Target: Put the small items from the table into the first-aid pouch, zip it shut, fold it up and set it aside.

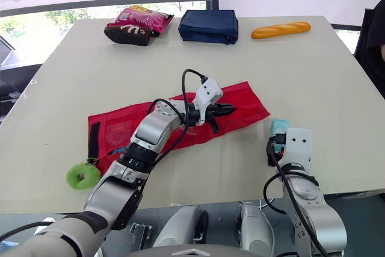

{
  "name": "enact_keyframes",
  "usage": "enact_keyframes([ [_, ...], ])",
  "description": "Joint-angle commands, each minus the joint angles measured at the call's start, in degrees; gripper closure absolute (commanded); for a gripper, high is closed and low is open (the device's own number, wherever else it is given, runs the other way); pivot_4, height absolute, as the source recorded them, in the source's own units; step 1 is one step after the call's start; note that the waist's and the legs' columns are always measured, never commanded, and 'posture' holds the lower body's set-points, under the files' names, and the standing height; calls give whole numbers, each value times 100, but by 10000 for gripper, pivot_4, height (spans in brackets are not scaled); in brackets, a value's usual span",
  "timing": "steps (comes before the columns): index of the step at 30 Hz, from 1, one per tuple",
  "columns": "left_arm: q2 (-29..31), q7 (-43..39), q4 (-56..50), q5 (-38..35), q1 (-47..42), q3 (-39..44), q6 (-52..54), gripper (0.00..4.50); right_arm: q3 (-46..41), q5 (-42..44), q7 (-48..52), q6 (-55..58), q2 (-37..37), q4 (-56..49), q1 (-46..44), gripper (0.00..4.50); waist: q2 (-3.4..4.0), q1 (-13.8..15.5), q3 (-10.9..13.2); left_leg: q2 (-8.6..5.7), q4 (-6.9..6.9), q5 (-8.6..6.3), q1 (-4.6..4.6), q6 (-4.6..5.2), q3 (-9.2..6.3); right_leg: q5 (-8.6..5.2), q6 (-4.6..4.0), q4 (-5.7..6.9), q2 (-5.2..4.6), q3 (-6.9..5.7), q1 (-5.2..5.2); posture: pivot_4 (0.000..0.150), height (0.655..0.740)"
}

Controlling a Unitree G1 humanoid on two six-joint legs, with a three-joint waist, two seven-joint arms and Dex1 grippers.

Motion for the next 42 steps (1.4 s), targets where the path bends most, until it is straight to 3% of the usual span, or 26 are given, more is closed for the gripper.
enact_keyframes([
  [1, -4, 21, -144, -59, -12, 78, -72, 45000, -103, -139, 96, 44, -170, -347, 119, 31892, 0, 2, 0, 0, 0, 0, 0, 0, 0, 0, 0, 0, 0, 0, 0, 1500, 7397],
  [3, 7, 11, -164, -64, -1, 76, -62, 45000, -213, -131, 260, 29, -343, -476, 250, 41747, 0, 4, 0, 0, 0, 0, 0, 0, 0, 0, 0, 0, 0, 0, 0, 1500, 7397],
  [5, 16, -10, -171, -73, 2, 73, -56, 45000, -420, -55, 584, -48, -634, -636, 423, 44815, 0, 11, 0, -1, 0, 0, 0, 1, -1, 0, 0, -1, -1, -2, 1, 1500, 7397],
  [8, 39, -115, -156, -87, -14, 34, -113, 45000, -989, 337, 1427, -145, -1192, -808, 555, 44816, 0, 2, 0, -4, 0, -1, 0, 1, 0, 0, 1, -1, -3, -1, 2, 1500, 7397],
  [12, 50, -237, -140, -97, -36, -3, -179, 45000, -2165, 1598, 2997, 302, -2177, -958, 344, 44816, 2, -9, 2, -2, 1, -15, 1, 27, 3, 0, 2, -2, -1, 1, 2, 1500, 7397],
  [16, 43, -282, -107, -81, -43, -18, -213, 45000, -2746, 2748, 3619, 950, -2570, -1018, -261, 44816, 2, -3, 2, 15, -1, -17, 1, 29, -6, -1, -1, -3, 12, -9, 3, 1500, 7397],
  [19, -10, -317, -113, -80, -54, -65, -217, 45000, -2582, 3358, 3640, 1404, -2658, -1034, -827, 44816, 1, 3, 2, 15, -1, -17, 0, 30, -2, -1, -1, -3, 8, -8, 3, 1500, 7397],
  [26, -135, -459, -221, -114, -70, -200, -271, 45000, -1285, 3007, 2927, 1624, -2554, -264, -1741, 44816, 1, 6, 3, 3, 1, -17, -8, 30, 0, 1, 0, -6, -9, -7, 3, 1500, 7397],
  [33, -298, -466, -441, -147, 5, -322, -250, 45000, -414, 2653, 2717, 1566, -2602, 322, -1916, 44816, 1, 11, 3, -3, 1, -6, -10, 11, -4, 1, 0, -5, -21, -7, 1, 1500, 7397],
  [40, -431, -437, -677, -214, 75, -360, -210, 45000, -341, 2225, 2324, 1389, -2304, 515, -1872, 44816, 0, 11, 3, -4, 1, -9, -10, 17, -4, 1, 0, -5, -21, -7, 1, 1500, 7397],
  [42, -437, -511, -829, -233, 164, -497, -175, 45000, -545, 2139, 2046, 1292, -1860, 625, -1964, 44816, 1, 7, 3, -3, 1, -9, -9, 17, -5, 1, 0, -5, -19, -7, 1, 1500, 7397],
])
